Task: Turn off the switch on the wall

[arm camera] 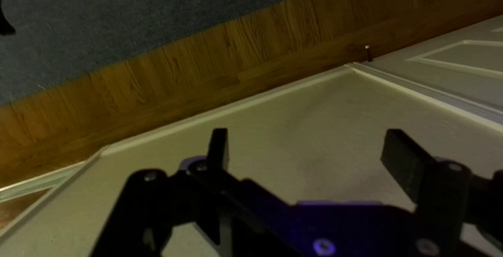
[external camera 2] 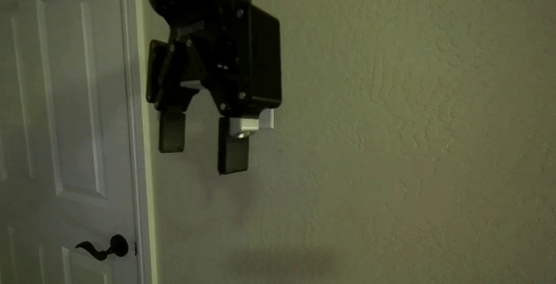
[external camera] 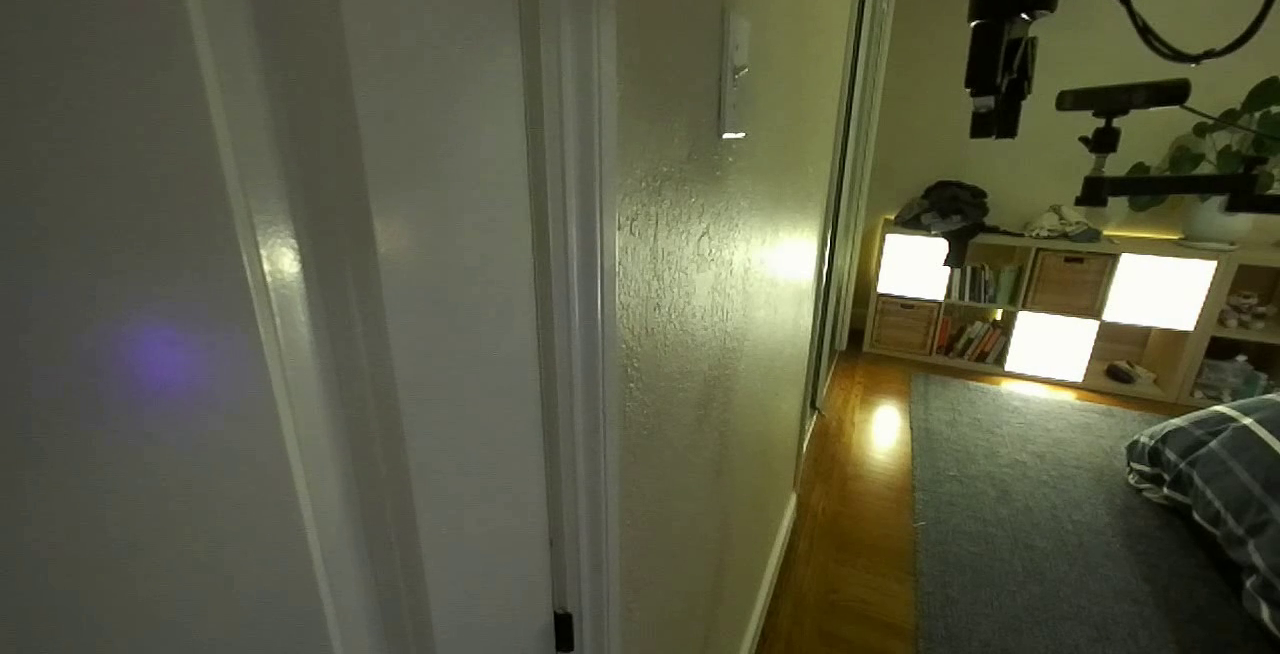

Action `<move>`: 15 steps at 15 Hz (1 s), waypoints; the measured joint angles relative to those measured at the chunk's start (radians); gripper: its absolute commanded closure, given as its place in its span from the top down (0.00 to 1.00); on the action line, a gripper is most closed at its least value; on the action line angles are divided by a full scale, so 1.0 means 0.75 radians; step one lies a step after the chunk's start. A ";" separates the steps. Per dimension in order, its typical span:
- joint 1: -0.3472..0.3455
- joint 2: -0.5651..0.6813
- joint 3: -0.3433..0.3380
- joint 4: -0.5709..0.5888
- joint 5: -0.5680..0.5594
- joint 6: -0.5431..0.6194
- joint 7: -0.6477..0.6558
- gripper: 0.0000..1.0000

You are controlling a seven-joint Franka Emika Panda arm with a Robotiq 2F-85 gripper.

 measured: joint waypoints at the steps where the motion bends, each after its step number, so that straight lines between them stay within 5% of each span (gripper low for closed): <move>1: 0.004 0.005 0.007 0.004 0.015 0.041 -0.016 1.00; 15: 0.016 0.018 0.046 0.023 0.061 0.149 -0.065 1.00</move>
